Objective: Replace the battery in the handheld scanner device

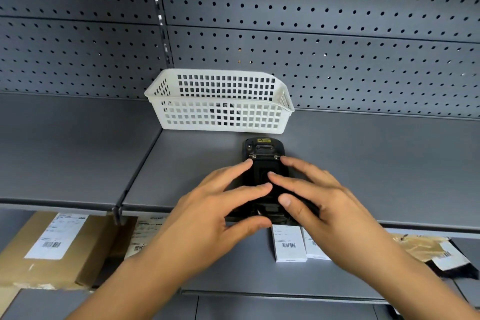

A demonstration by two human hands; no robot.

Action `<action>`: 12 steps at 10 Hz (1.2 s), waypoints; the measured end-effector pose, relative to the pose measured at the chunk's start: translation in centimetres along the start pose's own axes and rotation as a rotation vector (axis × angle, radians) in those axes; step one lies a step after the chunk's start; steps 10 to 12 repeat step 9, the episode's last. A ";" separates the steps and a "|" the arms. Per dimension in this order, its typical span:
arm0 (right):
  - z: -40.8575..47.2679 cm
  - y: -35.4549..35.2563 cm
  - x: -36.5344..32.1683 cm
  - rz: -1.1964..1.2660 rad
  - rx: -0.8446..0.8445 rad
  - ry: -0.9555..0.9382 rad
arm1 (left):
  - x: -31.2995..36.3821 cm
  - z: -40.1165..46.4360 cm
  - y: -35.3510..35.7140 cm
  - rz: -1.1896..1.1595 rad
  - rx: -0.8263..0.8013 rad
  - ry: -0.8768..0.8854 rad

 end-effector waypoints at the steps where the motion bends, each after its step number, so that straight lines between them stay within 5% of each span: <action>1: -1.0 -0.2 -0.7 -0.030 0.063 -0.060 | 0.8 -0.5 -0.1 0.043 0.099 0.064; 3: -2.7 -0.1 -1.3 -0.049 0.109 -0.110 | 1.2 -1.2 0.2 0.043 0.203 0.087; 12: -3.5 -1.2 -3.6 0.068 0.091 0.009 | 1.1 -0.9 -0.3 -0.063 0.118 0.008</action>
Point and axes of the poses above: each hand's wrist, its own z-axis towards the middle knuckle, its own y-axis out of the palm, x = y × z, the point moved 6 cm from there along z, towards the middle knuckle, and after that the axes turned 4 degrees about z, right-handed, at the moved point
